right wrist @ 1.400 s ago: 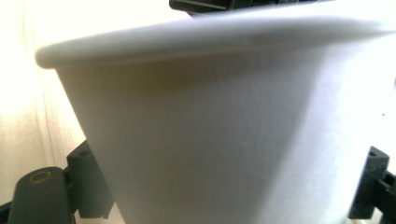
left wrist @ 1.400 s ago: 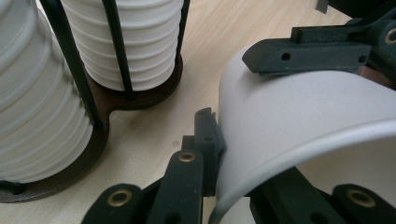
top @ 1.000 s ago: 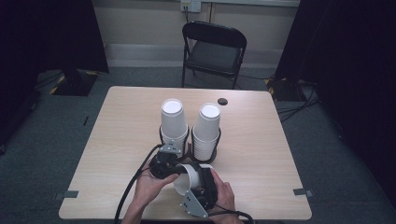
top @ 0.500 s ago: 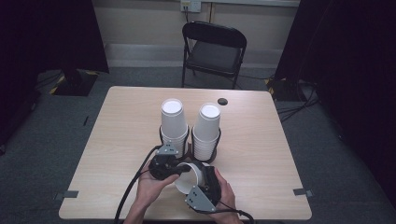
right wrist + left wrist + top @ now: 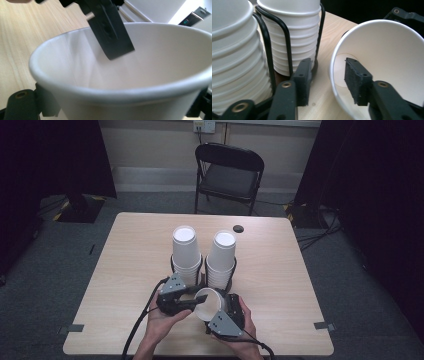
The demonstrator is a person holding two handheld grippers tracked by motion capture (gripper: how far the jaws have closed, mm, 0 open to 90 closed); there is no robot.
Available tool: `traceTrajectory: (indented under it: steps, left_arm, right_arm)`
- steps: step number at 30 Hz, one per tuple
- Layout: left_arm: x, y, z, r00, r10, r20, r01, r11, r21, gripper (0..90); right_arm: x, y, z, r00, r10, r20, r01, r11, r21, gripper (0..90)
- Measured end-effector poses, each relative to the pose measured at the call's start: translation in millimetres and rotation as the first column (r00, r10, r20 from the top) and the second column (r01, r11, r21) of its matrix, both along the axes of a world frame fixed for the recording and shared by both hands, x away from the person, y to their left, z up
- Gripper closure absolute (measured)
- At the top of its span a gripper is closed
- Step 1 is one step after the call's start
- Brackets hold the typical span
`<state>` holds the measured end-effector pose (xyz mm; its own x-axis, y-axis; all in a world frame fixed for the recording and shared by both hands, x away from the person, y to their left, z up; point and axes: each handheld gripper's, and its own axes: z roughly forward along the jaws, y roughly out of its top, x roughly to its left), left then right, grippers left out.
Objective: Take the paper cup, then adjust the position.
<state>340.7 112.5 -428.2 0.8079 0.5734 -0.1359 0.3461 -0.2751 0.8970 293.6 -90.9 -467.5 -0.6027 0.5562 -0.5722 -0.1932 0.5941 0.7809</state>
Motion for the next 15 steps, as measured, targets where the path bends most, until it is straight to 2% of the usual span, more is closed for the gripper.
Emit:
traceTrajectory:
  steps: [4, 8, 12, 15]
  left_arm:
    - [-1.9, 3.8, -1.3, 0.9994, 0.031, 0.016, -0.030, 0.9981, -0.055, 48.7]
    - [-3.1, 12.9, -2.9, 0.9988, 0.041, 0.026, -0.037, 0.9926, -0.115, 43.9]
    - [-7.1, 20.3, -4.4, 0.9968, 0.045, 0.066, -0.036, 0.9903, -0.134, 38.8]
    - [-10.8, 22.0, -6.3, 0.9940, 0.055, 0.095, -0.043, 0.9919, -0.120, 34.9]
  right_arm:
    - [1.0, -6.4, -0.9, 0.9988, -0.046, -0.013, 0.047, 0.9980, 0.042, 13.3]
    - [5.6, -15.0, -2.7, 0.9953, -0.083, -0.050, 0.087, 0.9916, 0.095, 13.3]
    - [8.5, -23.7, -2.2, 0.9910, -0.095, -0.094, 0.109, 0.9819, 0.155, 13.4]
    - [11.0, -30.7, -0.8, 0.9874, -0.103, -0.121, 0.124, 0.9746, 0.187, 13.4]
